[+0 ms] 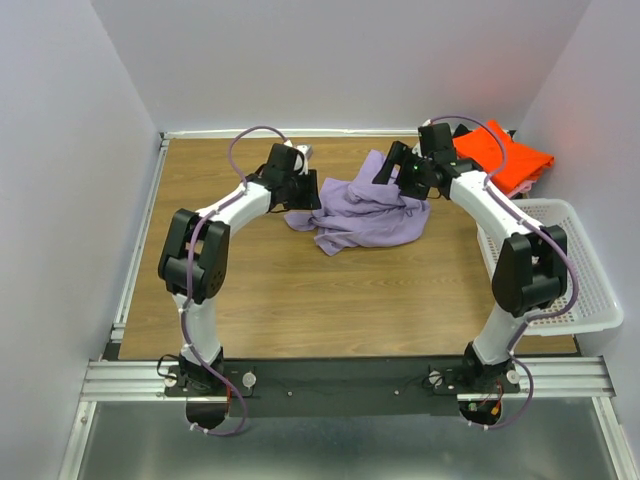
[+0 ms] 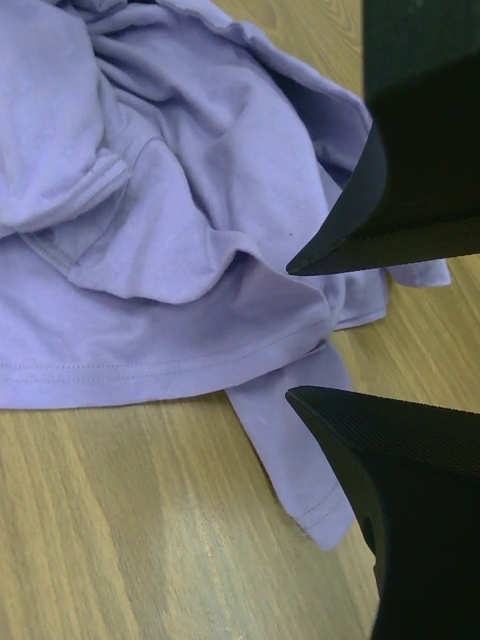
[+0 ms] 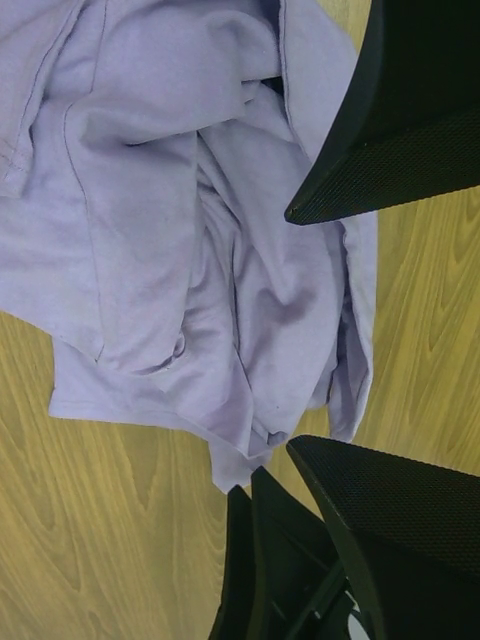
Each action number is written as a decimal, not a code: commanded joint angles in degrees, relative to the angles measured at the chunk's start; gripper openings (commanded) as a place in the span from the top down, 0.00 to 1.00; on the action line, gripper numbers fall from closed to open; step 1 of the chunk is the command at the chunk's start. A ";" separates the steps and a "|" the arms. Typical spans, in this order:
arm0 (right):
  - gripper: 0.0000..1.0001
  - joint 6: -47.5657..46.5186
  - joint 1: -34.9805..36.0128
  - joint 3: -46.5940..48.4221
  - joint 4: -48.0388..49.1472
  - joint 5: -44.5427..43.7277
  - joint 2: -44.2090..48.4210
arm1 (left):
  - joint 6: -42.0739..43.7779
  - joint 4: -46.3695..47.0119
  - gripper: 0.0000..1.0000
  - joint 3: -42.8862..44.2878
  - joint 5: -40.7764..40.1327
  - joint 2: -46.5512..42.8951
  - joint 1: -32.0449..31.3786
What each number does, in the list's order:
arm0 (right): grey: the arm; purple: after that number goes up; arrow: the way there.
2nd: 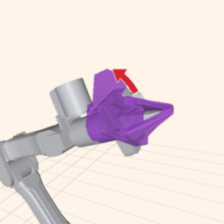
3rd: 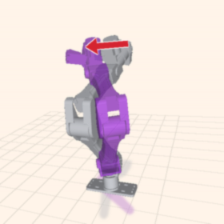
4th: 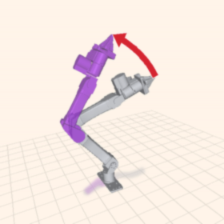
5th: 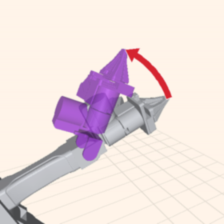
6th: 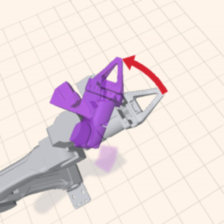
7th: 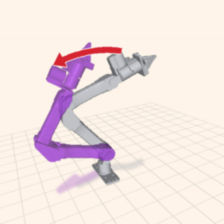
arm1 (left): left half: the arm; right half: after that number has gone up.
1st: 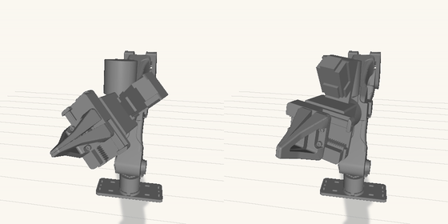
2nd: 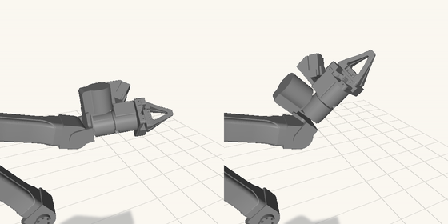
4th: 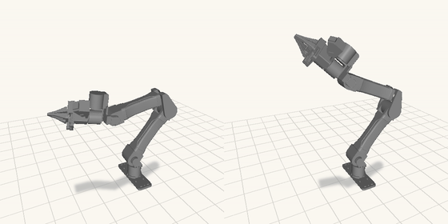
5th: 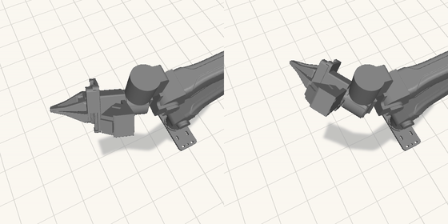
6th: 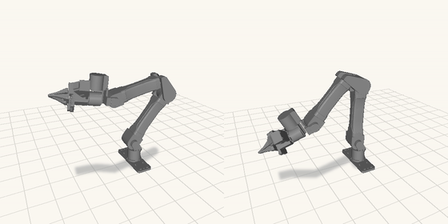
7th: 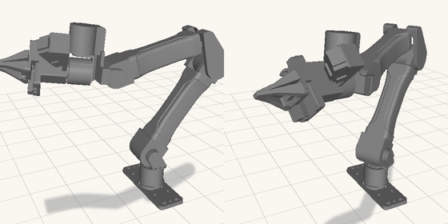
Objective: Fold and stack the t-shirts
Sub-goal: Flatten the tshirt out
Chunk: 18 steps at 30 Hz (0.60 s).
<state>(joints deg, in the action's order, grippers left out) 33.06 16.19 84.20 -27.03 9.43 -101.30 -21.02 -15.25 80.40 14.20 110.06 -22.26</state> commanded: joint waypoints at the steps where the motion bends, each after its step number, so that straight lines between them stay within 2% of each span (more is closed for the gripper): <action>1: 0.08 0.60 0.51 2.10 -0.57 1.03 -1.45 | 0.54 -4.00 0.46 2.57 0.57 2.87 -0.50; 10: 0.08 0.69 0.60 2.10 -0.83 0.76 -1.89 | 1.24 -5.50 0.57 5.29 0.92 5.43 -0.50; 18: 0.09 -0.45 2.09 6.49 -1.27 1.20 -6.27 | 2.29 -5.76 0.80 5.73 1.71 5.78 -0.50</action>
<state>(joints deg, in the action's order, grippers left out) 33.23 16.56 86.67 -27.09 9.67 -103.98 -19.94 -19.73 84.75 14.22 115.09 -22.48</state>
